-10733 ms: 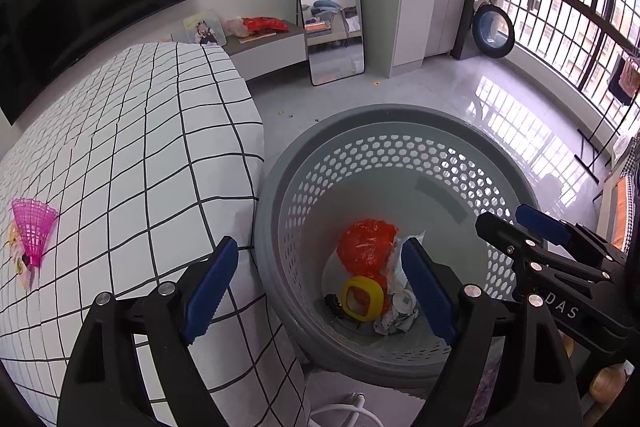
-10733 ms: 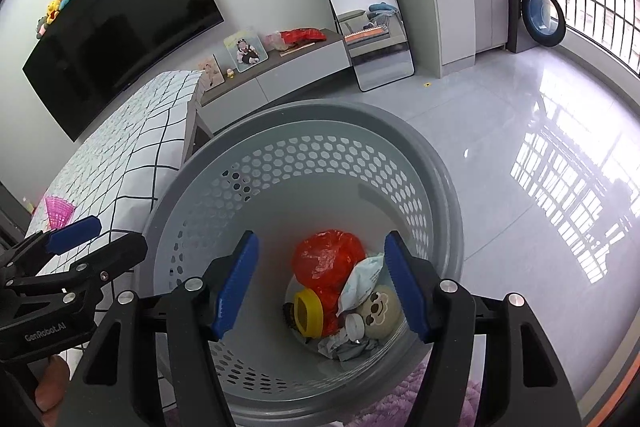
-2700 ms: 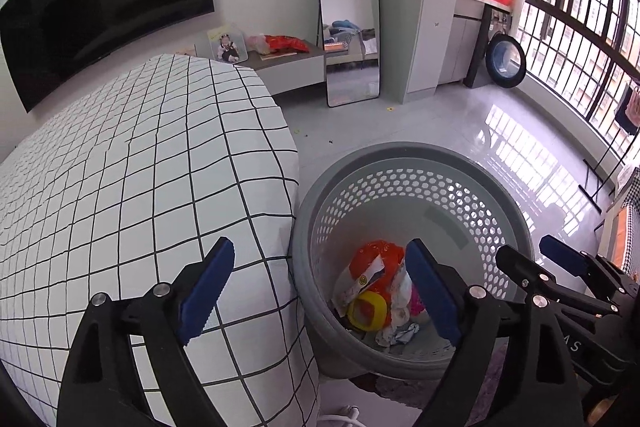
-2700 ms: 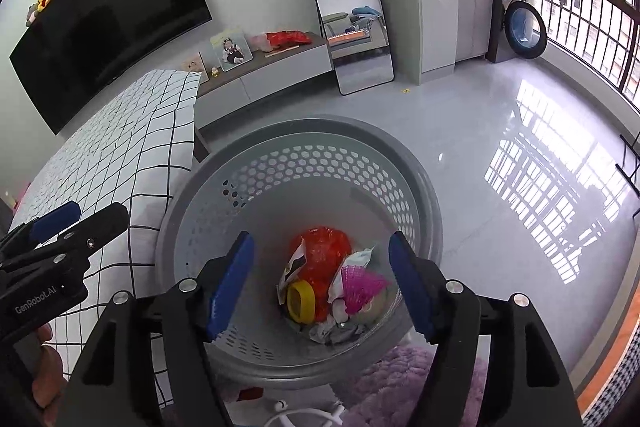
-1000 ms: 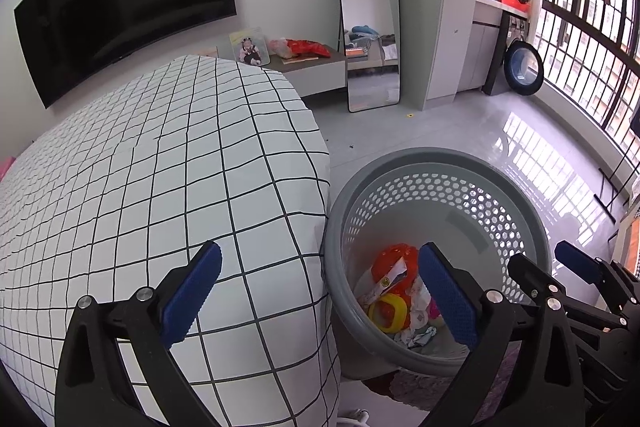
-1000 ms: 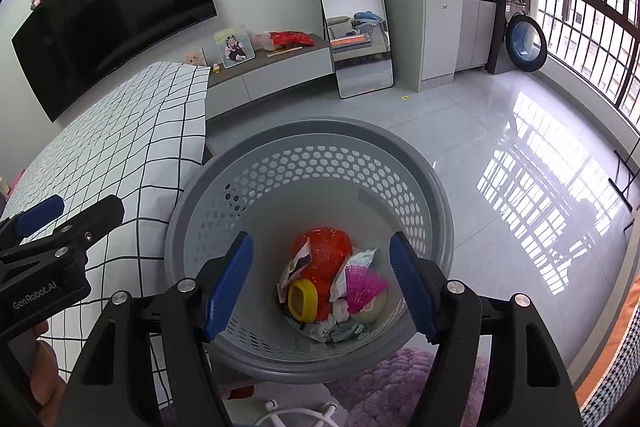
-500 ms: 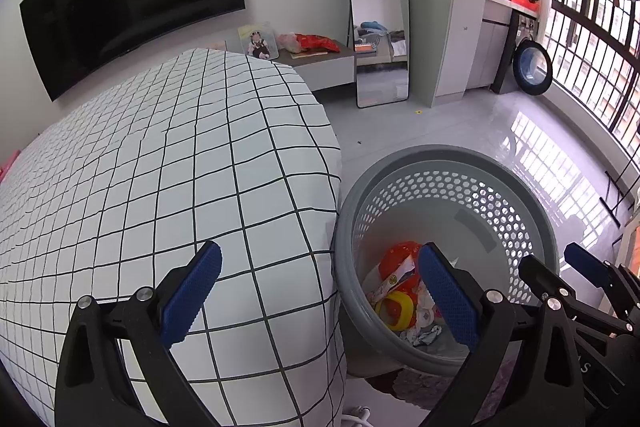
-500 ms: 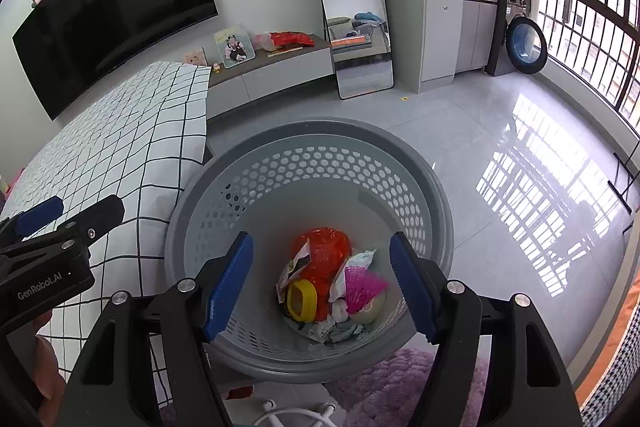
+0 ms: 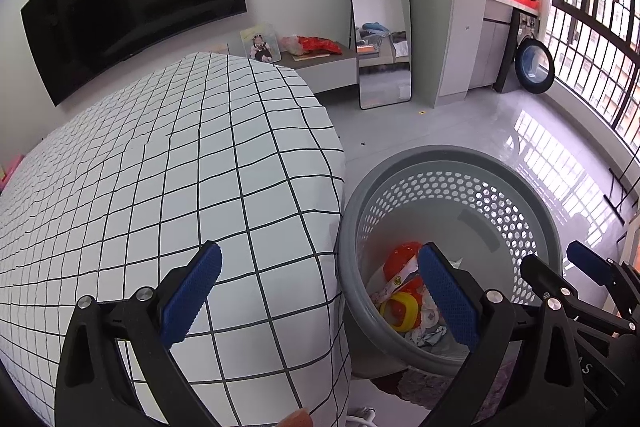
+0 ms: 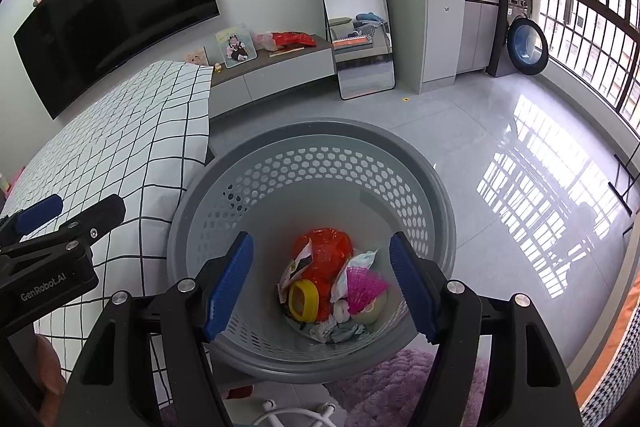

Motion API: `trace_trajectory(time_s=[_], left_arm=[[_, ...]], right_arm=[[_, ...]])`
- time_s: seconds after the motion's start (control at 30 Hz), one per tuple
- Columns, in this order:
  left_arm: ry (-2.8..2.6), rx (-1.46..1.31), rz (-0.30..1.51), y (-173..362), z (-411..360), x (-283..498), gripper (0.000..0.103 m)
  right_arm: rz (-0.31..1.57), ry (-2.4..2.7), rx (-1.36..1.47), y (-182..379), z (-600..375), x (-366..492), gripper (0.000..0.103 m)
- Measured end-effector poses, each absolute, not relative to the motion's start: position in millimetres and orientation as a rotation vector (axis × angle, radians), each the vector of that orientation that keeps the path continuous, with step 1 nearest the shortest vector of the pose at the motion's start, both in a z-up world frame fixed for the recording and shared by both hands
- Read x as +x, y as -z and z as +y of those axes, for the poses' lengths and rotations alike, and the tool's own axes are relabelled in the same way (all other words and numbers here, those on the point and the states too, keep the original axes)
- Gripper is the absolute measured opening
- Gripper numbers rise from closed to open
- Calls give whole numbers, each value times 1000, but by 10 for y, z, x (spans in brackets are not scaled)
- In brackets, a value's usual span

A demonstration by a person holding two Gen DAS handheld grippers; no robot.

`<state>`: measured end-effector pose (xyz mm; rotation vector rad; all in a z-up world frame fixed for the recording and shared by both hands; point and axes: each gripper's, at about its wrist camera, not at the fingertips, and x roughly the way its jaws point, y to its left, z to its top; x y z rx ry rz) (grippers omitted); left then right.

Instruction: Collect trash

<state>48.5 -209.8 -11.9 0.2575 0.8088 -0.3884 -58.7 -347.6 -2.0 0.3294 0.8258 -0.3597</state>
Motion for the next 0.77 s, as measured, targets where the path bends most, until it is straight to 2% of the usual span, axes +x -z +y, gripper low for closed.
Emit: trace_trajectory(time_s=[0.77], left_arm=[[402,245,827,123,-2080,484,97]], right_arm=[[828,359,329,29,-3464,-568,68]])
